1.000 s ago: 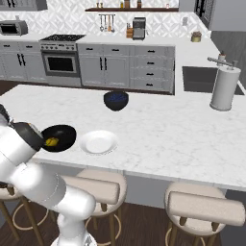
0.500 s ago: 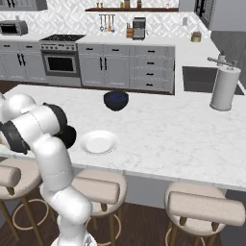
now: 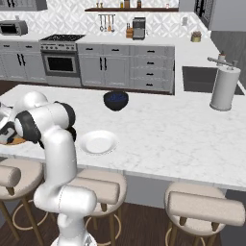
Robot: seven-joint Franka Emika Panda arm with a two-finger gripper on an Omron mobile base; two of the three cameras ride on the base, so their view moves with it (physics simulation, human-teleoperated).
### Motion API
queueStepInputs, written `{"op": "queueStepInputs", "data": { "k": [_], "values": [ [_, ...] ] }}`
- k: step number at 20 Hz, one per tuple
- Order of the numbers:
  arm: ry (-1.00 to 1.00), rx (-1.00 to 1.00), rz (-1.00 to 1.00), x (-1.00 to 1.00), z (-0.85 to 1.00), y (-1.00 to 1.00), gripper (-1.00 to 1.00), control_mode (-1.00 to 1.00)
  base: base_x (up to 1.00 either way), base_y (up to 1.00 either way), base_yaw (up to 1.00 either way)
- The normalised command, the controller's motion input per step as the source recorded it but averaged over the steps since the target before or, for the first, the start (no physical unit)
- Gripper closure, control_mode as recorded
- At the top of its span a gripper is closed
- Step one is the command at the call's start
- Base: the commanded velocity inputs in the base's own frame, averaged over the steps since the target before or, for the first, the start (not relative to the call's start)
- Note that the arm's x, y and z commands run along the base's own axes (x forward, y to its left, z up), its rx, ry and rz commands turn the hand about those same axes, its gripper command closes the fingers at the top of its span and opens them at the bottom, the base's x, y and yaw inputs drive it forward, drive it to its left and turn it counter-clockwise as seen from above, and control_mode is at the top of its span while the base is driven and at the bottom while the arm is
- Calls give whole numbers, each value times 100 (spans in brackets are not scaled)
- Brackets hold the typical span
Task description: Pick the chicken drumstick and lemon from their plates and place them in the bowl. Then put the bowl in the fridge.
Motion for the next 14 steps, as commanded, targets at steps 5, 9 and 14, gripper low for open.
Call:
{"op": "queueStepInputs", "data": {
  "k": [5, 9, 14],
  "values": [
    [6, -5, -9, 7, 11, 30, -100, -100, 0, 0, 0],
    [15, -4, -1, 51, 0, 18, -100, -100, 0, 0, 0],
    [8, 0, 2, 38, -1, 0, -100, -100, 0, 0, 0]
  ]
}}
